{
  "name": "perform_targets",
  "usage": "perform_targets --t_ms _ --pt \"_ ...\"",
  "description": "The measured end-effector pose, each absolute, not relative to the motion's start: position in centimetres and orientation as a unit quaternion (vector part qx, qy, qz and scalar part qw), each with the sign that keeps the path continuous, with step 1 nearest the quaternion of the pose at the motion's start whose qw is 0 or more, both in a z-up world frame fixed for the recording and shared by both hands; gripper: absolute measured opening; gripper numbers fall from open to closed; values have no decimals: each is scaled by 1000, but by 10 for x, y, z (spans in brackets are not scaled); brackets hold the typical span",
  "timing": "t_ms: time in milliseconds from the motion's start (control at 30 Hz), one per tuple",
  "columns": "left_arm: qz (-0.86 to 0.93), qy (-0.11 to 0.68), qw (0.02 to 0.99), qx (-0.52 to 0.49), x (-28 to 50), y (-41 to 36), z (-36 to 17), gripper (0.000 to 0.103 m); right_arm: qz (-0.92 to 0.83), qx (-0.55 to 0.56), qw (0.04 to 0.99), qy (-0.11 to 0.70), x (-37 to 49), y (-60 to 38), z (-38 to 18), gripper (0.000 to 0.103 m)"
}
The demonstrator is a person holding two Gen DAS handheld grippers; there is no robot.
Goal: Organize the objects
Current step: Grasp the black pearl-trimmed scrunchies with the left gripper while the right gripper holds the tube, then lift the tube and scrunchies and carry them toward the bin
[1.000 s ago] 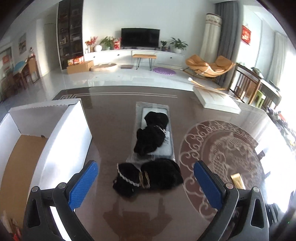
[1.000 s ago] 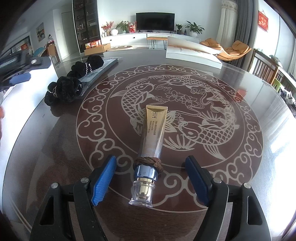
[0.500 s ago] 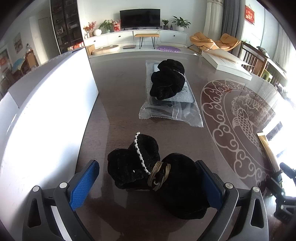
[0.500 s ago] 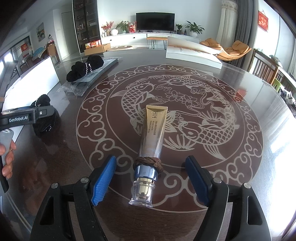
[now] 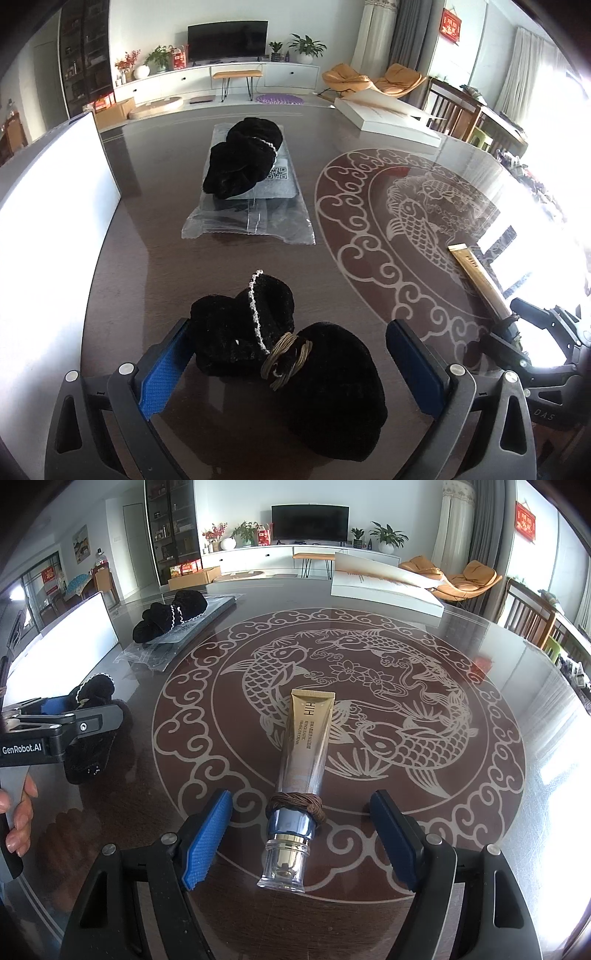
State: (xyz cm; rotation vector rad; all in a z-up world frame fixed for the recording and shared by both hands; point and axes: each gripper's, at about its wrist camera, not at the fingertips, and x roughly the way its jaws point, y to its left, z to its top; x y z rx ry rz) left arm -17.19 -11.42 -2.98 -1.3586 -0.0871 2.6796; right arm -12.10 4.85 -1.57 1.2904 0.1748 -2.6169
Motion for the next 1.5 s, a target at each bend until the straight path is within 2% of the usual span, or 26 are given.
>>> perform_targets --t_ms 433,667,900,1500 --pt "892 -75 58 -441 -158 -135 4 103 -890 439 109 59 -121 48 -16 77" --pt "883 -136 49 -448 -147 -143 11 103 -890 439 109 59 -121 48 -16 77" --pt "878 -29 -23 -478 -171 -106 -29 103 -890 439 109 59 -121 48 -16 77" --pt "884 -11 -29 -466 -173 -110 -43 103 -890 440 106 59 -122 49 -17 79"
